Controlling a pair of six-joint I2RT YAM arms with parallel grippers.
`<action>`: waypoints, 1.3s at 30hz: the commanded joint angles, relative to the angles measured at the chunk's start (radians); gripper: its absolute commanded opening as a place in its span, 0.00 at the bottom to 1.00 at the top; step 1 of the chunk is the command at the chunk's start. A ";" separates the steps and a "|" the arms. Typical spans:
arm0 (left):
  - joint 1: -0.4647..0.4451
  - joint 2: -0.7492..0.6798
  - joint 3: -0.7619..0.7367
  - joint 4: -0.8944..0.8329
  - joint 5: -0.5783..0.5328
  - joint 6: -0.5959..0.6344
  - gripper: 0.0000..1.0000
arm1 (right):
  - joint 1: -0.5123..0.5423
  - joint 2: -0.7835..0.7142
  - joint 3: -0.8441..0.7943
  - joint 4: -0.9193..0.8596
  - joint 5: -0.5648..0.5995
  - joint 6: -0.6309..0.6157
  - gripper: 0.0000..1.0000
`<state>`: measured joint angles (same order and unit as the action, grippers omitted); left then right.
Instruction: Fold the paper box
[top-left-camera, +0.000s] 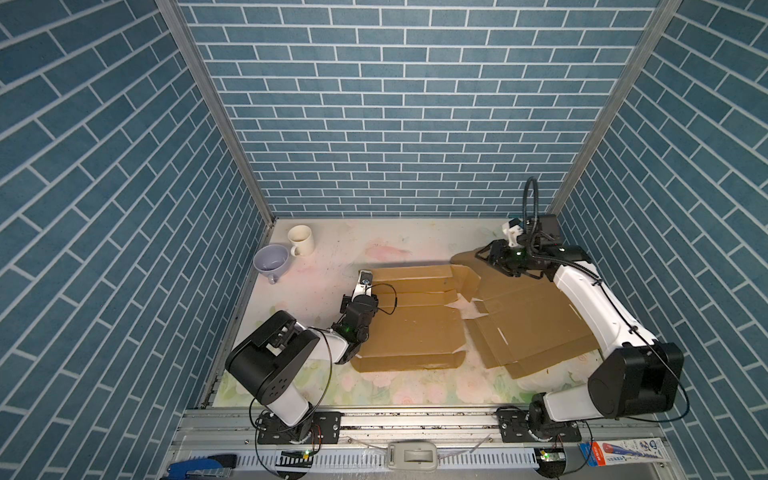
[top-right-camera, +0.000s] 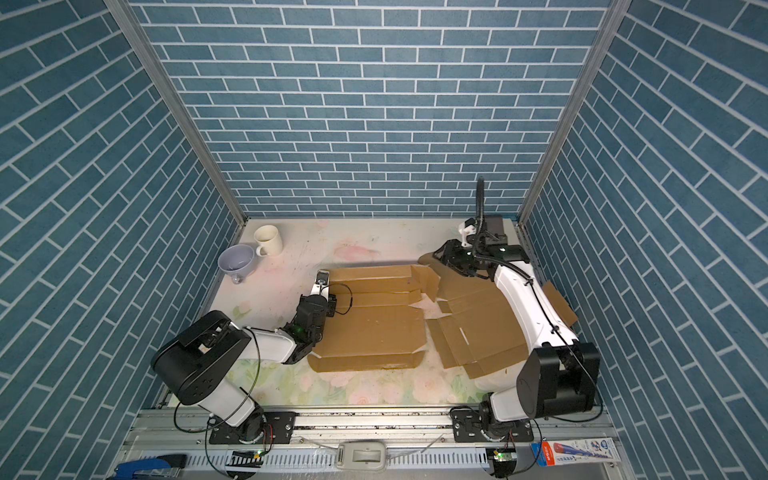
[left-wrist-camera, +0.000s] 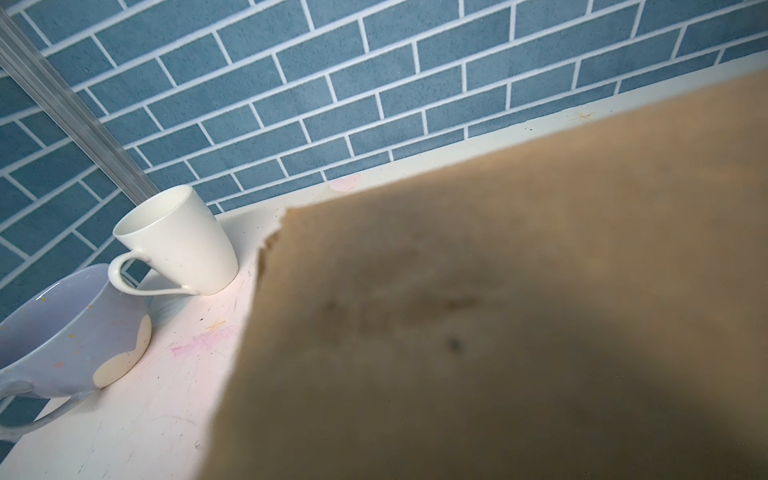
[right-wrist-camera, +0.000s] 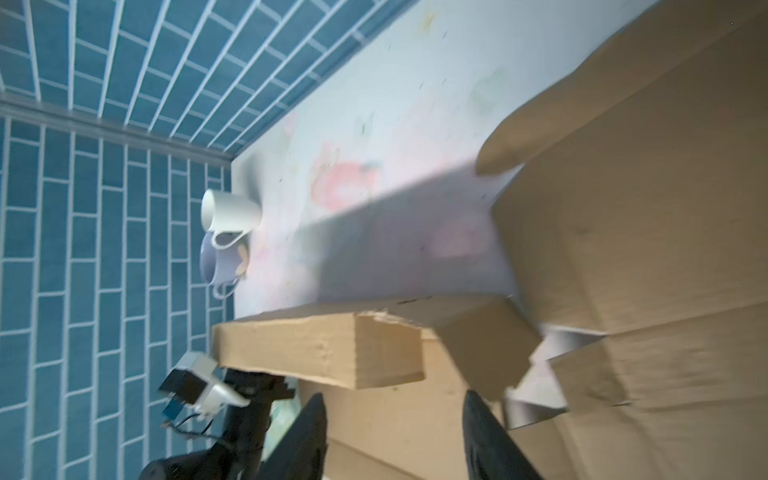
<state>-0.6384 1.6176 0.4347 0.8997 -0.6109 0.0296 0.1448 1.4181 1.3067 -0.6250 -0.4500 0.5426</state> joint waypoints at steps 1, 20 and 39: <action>-0.004 0.014 0.016 -0.060 -0.017 0.029 0.00 | -0.036 0.011 -0.060 -0.034 0.281 -0.166 0.38; 0.009 -0.001 0.076 -0.205 -0.044 -0.023 0.00 | 0.078 0.292 -0.256 0.613 -0.024 -0.324 0.30; 0.042 -0.015 0.124 -0.322 -0.046 -0.084 0.00 | 0.163 0.190 -0.204 0.301 -0.178 -0.334 0.23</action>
<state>-0.6044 1.6096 0.5526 0.6449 -0.6289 -0.0765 0.2962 1.6524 1.0676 -0.2455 -0.5774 0.2276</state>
